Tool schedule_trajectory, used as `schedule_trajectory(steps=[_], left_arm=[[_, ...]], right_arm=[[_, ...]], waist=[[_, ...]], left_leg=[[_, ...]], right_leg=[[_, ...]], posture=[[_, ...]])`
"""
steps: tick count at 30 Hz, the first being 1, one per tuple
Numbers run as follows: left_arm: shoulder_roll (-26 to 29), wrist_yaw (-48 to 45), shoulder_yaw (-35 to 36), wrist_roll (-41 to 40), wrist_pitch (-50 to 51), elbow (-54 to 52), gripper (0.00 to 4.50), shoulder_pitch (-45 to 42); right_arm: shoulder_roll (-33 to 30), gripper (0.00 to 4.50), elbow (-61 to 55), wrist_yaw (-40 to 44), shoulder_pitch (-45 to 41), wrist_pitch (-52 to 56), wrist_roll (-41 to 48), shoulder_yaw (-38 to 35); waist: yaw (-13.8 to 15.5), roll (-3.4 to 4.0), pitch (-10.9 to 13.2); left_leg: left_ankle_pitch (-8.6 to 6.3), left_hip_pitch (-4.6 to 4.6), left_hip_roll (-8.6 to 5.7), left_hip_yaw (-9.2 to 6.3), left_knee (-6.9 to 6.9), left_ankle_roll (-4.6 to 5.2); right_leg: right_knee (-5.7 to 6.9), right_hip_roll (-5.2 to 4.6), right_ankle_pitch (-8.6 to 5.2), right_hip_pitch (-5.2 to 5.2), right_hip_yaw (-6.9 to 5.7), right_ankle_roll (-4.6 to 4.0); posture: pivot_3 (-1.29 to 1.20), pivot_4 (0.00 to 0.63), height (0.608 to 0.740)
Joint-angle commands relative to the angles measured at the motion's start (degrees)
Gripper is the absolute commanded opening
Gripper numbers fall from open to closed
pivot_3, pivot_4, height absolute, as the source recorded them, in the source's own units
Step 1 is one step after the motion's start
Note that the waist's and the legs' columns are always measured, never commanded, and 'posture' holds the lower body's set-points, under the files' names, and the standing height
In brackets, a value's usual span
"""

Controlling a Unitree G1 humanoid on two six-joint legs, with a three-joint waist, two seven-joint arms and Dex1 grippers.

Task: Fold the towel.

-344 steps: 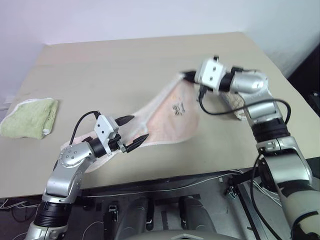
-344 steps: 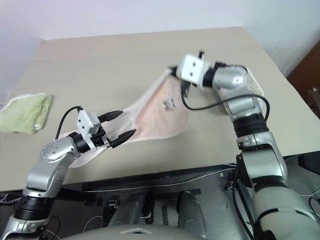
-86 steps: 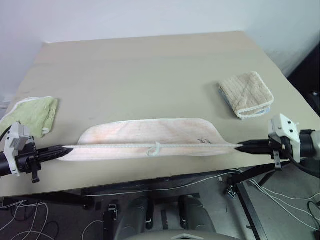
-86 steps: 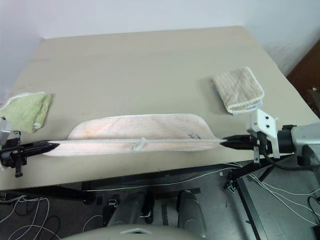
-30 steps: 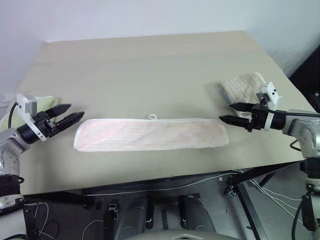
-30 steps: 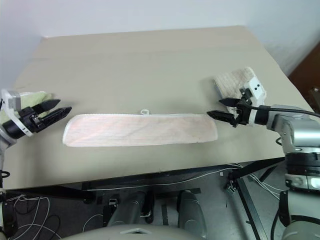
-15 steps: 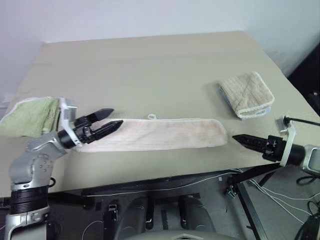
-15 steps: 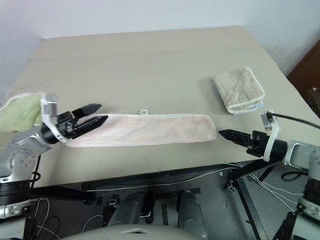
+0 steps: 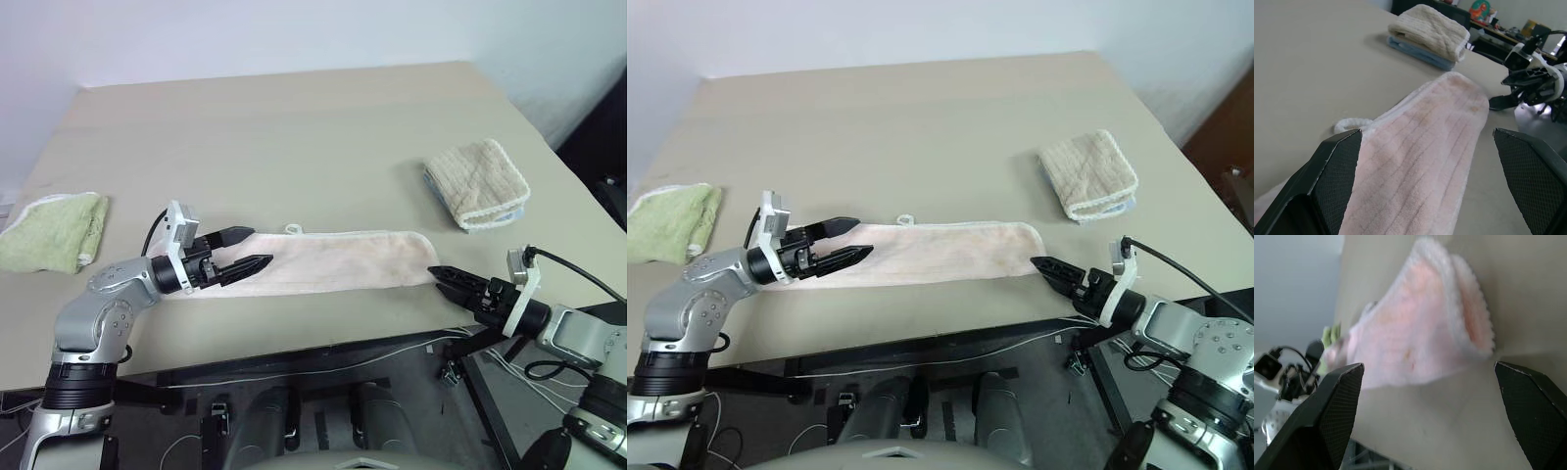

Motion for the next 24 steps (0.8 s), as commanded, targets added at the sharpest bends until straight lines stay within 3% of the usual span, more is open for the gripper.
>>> schedule_trajectory(steps=[1, 8, 9, 12, 22, 24], left_arm=[[-0.02, 0.29, -0.34, 0.38, -1.03, -2.34, 4.50, -0.57], [-0.82, 0.13, -0.97, 1.32, -1.80, -1.95, 4.50, -0.78], [-1.04, 0.34, -0.97, 1.47, -1.92, -1.86, 4.50, -0.77], [-1.27, -0.62, -1.09, 0.80, -2.30, -2.65, 4.50, -0.34], [-1.15, -0.54, -1.29, 1.57, -3.85, -3.79, 4.50, 2.03], [-1.30, 0.01, -0.94, 0.97, -3.36, -4.25, 4.50, 2.61]], right_arm=[[1.93, 4.48, 1.86, -6.76, -1.82, 0.35, 2.68, -1.62], [3.11, 4.48, 4.80, -10.11, -4.76, 0.34, 2.17, -0.35], [3.43, 4.31, 4.98, -10.43, -5.18, 0.34, 2.06, -0.15], [4.00, 3.56, 5.11, -10.91, -5.79, 0.34, 2.75, 0.62], [4.62, 0.11, 3.62, -12.09, -5.63, 0.24, 5.28, 1.00], [4.73, 0.05, 3.09, -12.16, -5.00, 0.28, 6.30, 0.68]], waist=[[-0.16, 0.00, 0.00], [-1.05, -0.08, -0.07], [-1.05, -0.09, -0.07], [-1.03, -0.08, -0.07], [-0.99, -0.08, -0.08], [-0.89, -0.07, -0.08]], left_leg=[[0.00, 0.00, 0.00, 0.00, 0.00, 0.00], [0.00, 0.06, 0.00, 0.00, 0.02, 0.00], [0.00, 0.06, 0.00, 0.00, 0.02, 0.00], [0.00, 0.06, 0.00, 0.00, 0.02, 0.00], [-0.01, -0.07, 0.01, 0.00, -0.04, 0.02], [-0.02, -0.07, 0.01, 0.00, -0.06, 0.04]], right_leg=[[0.00, 0.00, 0.00, 0.00, 0.00, 0.00], [-0.03, -0.01, 0.02, 0.07, -0.01, -0.03], [-0.03, -0.01, 0.02, 0.07, -0.01, -0.03], [-0.03, -0.02, 0.02, 0.06, -0.01, -0.04], [-0.25, -0.01, 0.02, 0.01, -0.03, -0.05], [-0.35, -0.01, 0.04, 0.05, -0.03, -0.06]], posture=[[0.00, 0.150, 0.740], [0.00, 0.150, 0.740], [0.00, 0.150, 0.740], [0.00, 0.150, 0.740], [0.00, 0.150, 0.740], [0.00, 0.150, 0.740]])
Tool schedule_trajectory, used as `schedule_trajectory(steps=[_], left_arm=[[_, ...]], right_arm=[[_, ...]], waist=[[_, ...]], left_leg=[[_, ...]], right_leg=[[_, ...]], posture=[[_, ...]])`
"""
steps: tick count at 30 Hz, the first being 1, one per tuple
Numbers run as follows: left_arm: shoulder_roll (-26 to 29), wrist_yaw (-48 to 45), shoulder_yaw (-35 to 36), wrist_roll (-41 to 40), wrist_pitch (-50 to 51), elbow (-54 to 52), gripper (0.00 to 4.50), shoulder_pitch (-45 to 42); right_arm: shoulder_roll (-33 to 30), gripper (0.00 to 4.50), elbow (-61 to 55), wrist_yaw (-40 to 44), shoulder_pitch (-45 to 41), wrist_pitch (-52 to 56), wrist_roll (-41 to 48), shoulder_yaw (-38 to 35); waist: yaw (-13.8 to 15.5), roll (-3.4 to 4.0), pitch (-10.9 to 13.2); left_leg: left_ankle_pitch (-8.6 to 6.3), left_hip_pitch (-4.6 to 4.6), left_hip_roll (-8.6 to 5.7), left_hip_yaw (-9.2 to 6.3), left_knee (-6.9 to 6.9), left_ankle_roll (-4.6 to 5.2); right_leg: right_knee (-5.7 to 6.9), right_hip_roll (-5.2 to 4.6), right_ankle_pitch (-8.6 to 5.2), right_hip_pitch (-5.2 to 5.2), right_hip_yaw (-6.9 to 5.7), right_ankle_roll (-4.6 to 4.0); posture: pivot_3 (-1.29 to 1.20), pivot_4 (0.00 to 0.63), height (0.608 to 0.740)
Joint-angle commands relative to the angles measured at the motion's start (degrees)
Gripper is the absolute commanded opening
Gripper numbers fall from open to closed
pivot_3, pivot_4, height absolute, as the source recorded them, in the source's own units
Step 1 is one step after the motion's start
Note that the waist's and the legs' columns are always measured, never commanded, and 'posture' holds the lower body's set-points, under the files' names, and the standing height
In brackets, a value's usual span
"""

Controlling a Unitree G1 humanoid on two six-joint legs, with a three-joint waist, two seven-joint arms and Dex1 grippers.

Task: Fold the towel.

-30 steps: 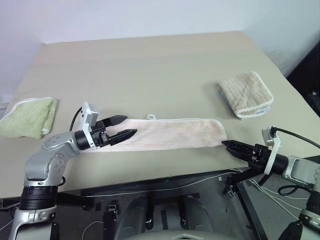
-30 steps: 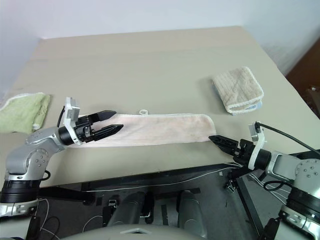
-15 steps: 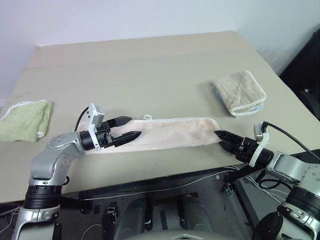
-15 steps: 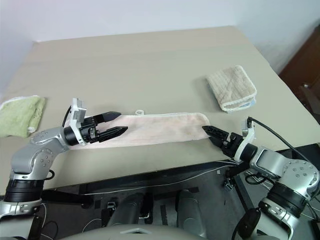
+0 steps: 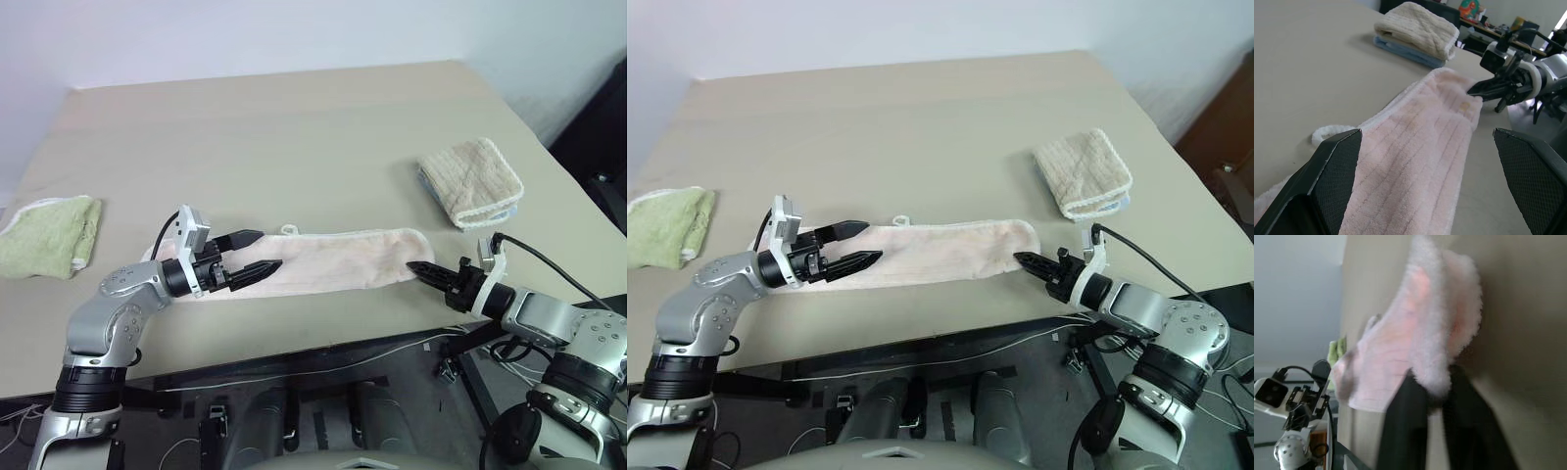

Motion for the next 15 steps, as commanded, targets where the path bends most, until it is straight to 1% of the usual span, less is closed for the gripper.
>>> schedule_trajectory(steps=[1, 8, 10, 12, 15], left_arm=[[0.18, 0.55, 0.87, -0.47, -0.61, -2.40, 4.50, 0.67], [0.48, 1.55, 0.97, 0.81, -1.39, -0.07, 4.50, 0.26], [0.48, 1.67, 0.58, 1.44, -1.64, 0.22, 4.50, 0.12], [0.23, 1.44, 0.76, 0.04, -0.35, -0.65, 4.50, -0.07], [-0.26, 2.20, 1.21, -1.86, 1.61, -1.85, 4.50, -1.09]], right_arm=[[-0.14, 0.05, -1.38, 0.02, 1.29, 0.17, 1.88, -0.66], [-3.59, 0.05, -2.35, 2.41, 4.47, -0.52, 4.31, -0.78], [-5.53, 0.05, -2.12, 3.52, 5.13, -0.96, 5.03, -1.18], [-8.18, 0.05, -1.79, 4.95, 6.41, -2.01, 4.64, -1.39], [-12.37, 0.05, -0.37, 6.94, 7.46, -3.49, 4.16, -1.74]], waist=[[0.13, 0.00, 0.00], [0.59, 0.02, -0.01], [1.12, 0.02, -0.01], [1.80, 0.03, -0.01], [2.06, 0.04, -0.01]], left_leg=[[0.00, 0.00, 0.00, 0.00, -0.04, 0.00], [0.00, -0.02, 0.00, -0.01, -0.43, 0.00], [0.00, -0.04, 0.00, -0.01, -0.53, 0.01], [0.01, -0.06, -0.01, 0.01, -0.64, 0.01], [0.01, -0.07, -0.01, 0.01, -0.70, 0.01]], right_leg=[[-0.02, 0.00, 0.00, -0.01, 0.00, 0.00], [-0.44, 0.00, 0.01, -0.02, -0.06, 0.01], [-0.55, 0.00, 0.01, -0.03, -0.08, 0.01], [-0.62, 0.00, 0.01, -0.08, -0.07, 0.01], [-0.62, -0.01, 0.00, -0.10, -0.08, 0.00]], posture=[[0.00, 0.150, 0.740], [0.00, 0.150, 0.740], [0.00, 0.150, 0.740], [0.00, 0.150, 0.740], [0.00, 0.150, 0.740]])
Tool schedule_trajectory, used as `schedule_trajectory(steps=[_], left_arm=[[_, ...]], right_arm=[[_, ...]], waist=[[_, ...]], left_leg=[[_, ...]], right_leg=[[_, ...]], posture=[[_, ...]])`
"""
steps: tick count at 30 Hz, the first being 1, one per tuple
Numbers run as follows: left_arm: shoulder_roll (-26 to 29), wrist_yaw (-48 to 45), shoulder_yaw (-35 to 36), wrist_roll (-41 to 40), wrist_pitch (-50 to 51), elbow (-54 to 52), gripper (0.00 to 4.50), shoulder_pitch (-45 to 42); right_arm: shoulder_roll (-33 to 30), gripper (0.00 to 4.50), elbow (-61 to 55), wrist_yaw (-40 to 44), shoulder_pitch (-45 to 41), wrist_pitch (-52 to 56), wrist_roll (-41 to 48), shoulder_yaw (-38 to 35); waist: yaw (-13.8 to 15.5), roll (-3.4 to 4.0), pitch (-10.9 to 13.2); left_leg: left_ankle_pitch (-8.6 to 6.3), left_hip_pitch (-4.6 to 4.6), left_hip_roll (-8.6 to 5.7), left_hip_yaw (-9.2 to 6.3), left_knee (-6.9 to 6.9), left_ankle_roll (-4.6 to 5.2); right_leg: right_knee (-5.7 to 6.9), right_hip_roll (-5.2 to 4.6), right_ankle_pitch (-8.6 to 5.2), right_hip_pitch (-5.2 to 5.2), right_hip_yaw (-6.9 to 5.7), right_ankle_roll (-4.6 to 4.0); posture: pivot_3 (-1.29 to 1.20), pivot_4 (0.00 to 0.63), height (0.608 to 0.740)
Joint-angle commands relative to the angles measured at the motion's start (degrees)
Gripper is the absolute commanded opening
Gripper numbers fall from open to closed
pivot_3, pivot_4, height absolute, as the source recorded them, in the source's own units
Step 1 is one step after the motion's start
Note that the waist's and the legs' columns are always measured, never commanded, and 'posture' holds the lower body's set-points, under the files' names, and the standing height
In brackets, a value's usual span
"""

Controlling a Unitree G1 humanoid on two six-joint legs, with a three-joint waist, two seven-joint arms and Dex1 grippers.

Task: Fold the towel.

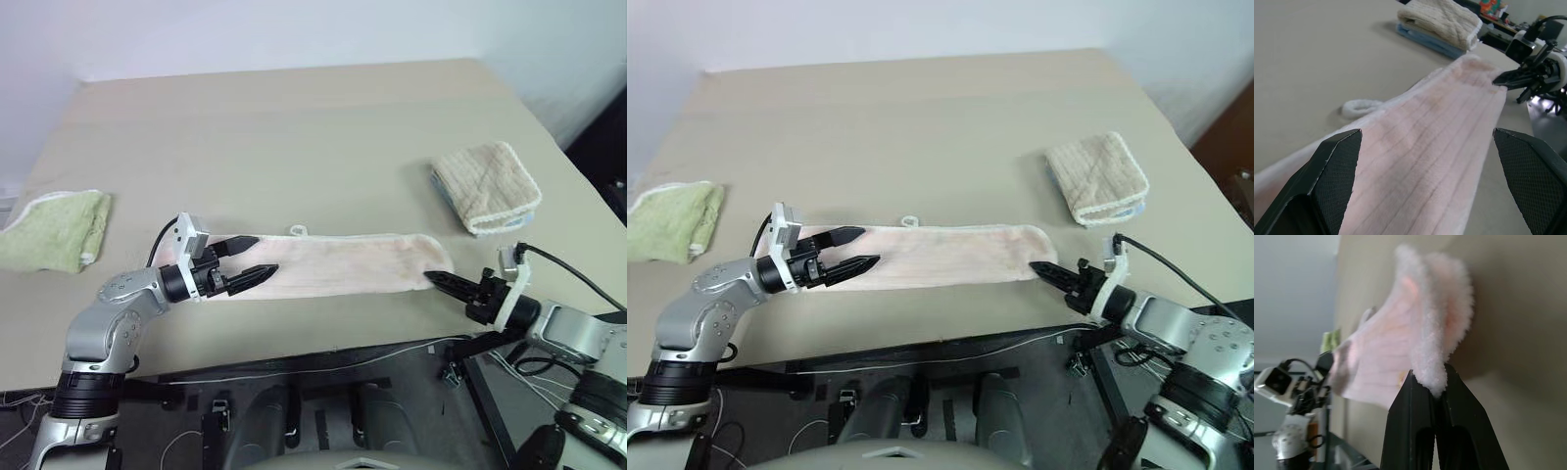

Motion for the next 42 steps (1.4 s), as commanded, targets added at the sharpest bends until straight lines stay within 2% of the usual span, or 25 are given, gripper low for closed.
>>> schedule_trajectory(steps=[1, 9, 21, 26, 33, 36, 42], left_arm=[[-0.34, 0.65, 0.95, -2.07, 0.86, -2.70, 4.50, -1.94], [-0.57, 0.70, 0.04, -1.59, 0.81, -2.39, 4.50, -2.65], [-0.61, 2.01, -0.42, -1.25, 0.97, -3.54, 4.50, -2.13], [-0.56, 2.73, -0.76, -0.87, 0.65, -4.23, 4.50, -1.38], [-0.40, 3.40, -0.34, -1.16, 0.90, -4.88, 4.50, -0.94], [0.27, 3.53, -0.36, -0.42, 0.66, -4.78, 4.50, -0.36], [0.53, 4.10, 0.07, -0.87, 1.01, -5.29, 4.50, 0.03]], right_arm=[[-4.88, 0.05, 0.47, 2.92, 0.91, -2.07, 0.41, -1.72], [-12.99, 0.05, -8.22, 10.73, 0.11, -3.67, 1.92, 4.70], [-19.25, 0.05, -21.34, 15.76, -5.80, -9.77, -2.90, 22.26], [-17.42, 0.05, -23.51, 17.77, -8.72, -13.84, -7.55, 31.83], [-10.37, 0.05, -23.14, 17.90, -15.52, -17.04, -12.95, 42.10], [-10.50, 0.05, -23.09, 21.18, -17.47, -21.91, -20.90, 51.52], [-9.21, 0.05, -19.52, 25.24, -19.96, -27.21, -29.11, 58.53]], waist=[[0.01, 0.00, 0.00], [-0.27, 0.03, 0.00], [-0.04, 0.00, 0.00], [-0.24, 0.00, 0.01], [-0.20, 0.01, 0.01], [-0.14, 0.00, 0.00], [-0.17, 0.00, 0.00]], left_leg=[[0.00, 0.00, 0.00, 0.00, 0.00, 0.00], [0.02, 0.04, 0.02, 0.00, 0.01, 0.03], [0.01, 0.01, 0.02, 0.00, 0.08, 0.02], [0.01, -0.03, 0.02, 0.00, 0.08, 0.02], [0.01, -0.01, 0.02, -0.01, 0.07, 0.00], [0.01, -0.04, 0.01, 0.00, 0.07, 0.00], [0.01, -0.06, 0.00, 0.00, 0.09, 0.00]], right_leg=[[0.00, -0.01, 0.00, 0.00, 0.00, 0.00], [0.03, 0.02, 0.00, 0.02, -0.01, 0.01], [0.01, 0.00, 0.00, 0.03, -0.01, 0.00], [-0.02, -0.01, 0.00, 0.01, -0.01, 0.00], [0.06, 0.00, 0.00, -0.04, -0.02, 0.00], [0.01, 0.00, 0.00, -0.05, -0.02, -0.01], [0.05, 0.00, 0.01, -0.06, -0.02, -0.01]], posture=[[0.00, 0.150, 0.740], [0.00, 0.150, 0.740], [0.00, 0.150, 0.740], [0.00, 0.150, 0.740], [0.00, 0.150, 0.740], [0.00, 0.150, 0.740], [0.00, 0.150, 0.740]])
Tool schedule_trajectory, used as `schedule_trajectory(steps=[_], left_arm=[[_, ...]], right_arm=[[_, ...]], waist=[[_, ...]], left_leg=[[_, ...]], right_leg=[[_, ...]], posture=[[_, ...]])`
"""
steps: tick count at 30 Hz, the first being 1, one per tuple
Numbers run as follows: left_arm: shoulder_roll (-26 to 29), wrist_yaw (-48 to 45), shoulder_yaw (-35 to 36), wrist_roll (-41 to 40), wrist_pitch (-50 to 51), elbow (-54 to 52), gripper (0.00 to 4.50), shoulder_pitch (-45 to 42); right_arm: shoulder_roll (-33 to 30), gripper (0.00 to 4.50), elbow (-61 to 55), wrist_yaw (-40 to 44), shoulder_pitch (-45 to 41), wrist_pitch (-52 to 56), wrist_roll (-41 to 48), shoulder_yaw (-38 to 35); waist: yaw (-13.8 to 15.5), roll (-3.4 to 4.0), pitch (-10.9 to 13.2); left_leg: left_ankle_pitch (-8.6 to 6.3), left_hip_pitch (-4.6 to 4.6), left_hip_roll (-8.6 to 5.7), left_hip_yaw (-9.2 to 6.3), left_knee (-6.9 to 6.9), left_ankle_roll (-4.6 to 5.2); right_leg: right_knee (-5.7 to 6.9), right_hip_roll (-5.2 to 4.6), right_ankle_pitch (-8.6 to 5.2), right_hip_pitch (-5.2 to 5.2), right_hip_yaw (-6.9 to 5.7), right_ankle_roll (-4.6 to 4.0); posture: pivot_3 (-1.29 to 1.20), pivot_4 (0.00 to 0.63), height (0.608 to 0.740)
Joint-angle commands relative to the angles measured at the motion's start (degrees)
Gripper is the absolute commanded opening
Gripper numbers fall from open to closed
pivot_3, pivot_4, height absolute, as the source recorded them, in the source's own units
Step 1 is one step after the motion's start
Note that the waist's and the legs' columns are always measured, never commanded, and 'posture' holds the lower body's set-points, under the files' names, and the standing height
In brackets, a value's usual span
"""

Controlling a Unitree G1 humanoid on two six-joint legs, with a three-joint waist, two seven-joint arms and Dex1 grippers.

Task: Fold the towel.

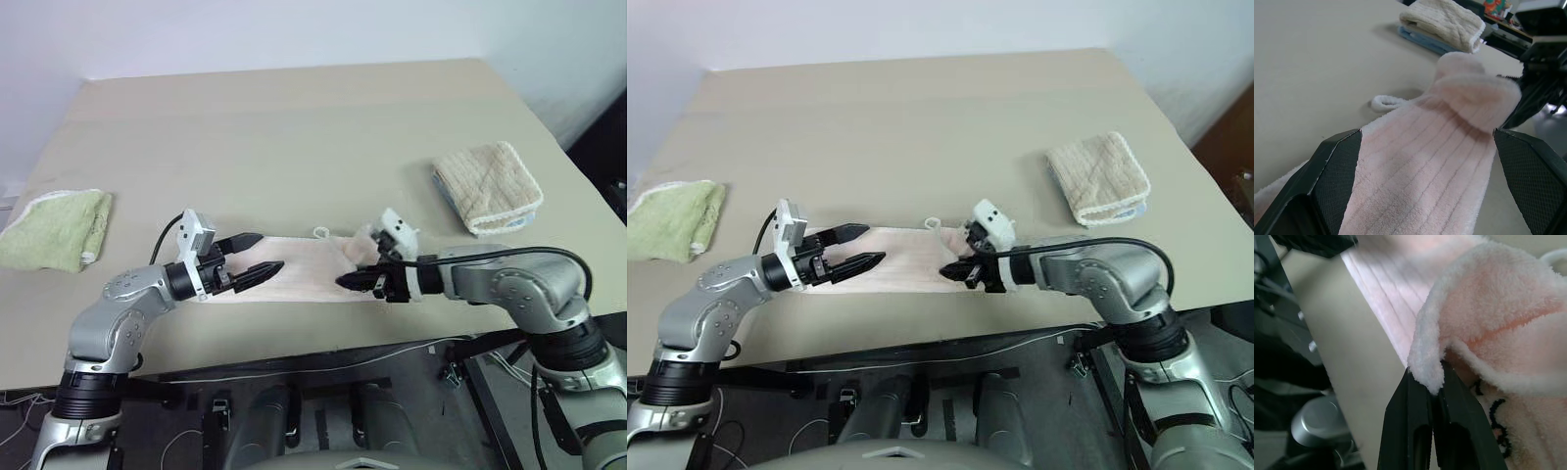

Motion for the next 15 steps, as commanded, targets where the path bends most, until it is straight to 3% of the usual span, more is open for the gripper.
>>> schedule_trajectory(steps=[1, 6, 15], left_arm=[[0.71, 0.22, 1.13, -0.35, -0.12, -2.50, 4.50, 0.48], [1.02, 0.49, 1.38, -0.68, -0.02, -3.09, 4.50, 1.32], [1.25, 0.57, 1.77, -1.27, 0.09, -3.05, 4.50, 1.77]], right_arm=[[1.58, 0.05, 1.18, 2.31, -2.14, -3.54, -3.55, 1.41], [3.56, 0.05, 0.91, 4.28, -1.99, -5.19, -5.92, 1.95], [2.83, 3.13, -3.15, 9.42, -0.71, -6.61, -6.03, 1.11]], waist=[[-0.06, 0.00, 0.00], [-0.08, 0.00, 0.00], [-0.05, 0.00, 0.00]], left_leg=[[0.00, 0.02, 0.00, 0.00, 0.00, 0.00], [0.00, 0.02, 0.00, 0.00, -0.02, -0.01], [0.00, 0.02, 0.00, 0.00, -0.01, -0.01]], right_leg=[[0.01, 0.00, 0.00, 0.00, 0.00, 0.00], [0.04, 0.02, 0.01, -0.02, 0.00, 0.01], [0.05, 0.02, 0.01, -0.01, -0.01, 0.01]], posture=[[0.00, 0.150, 0.740], [0.00, 0.150, 0.740], [0.00, 0.150, 0.740]])
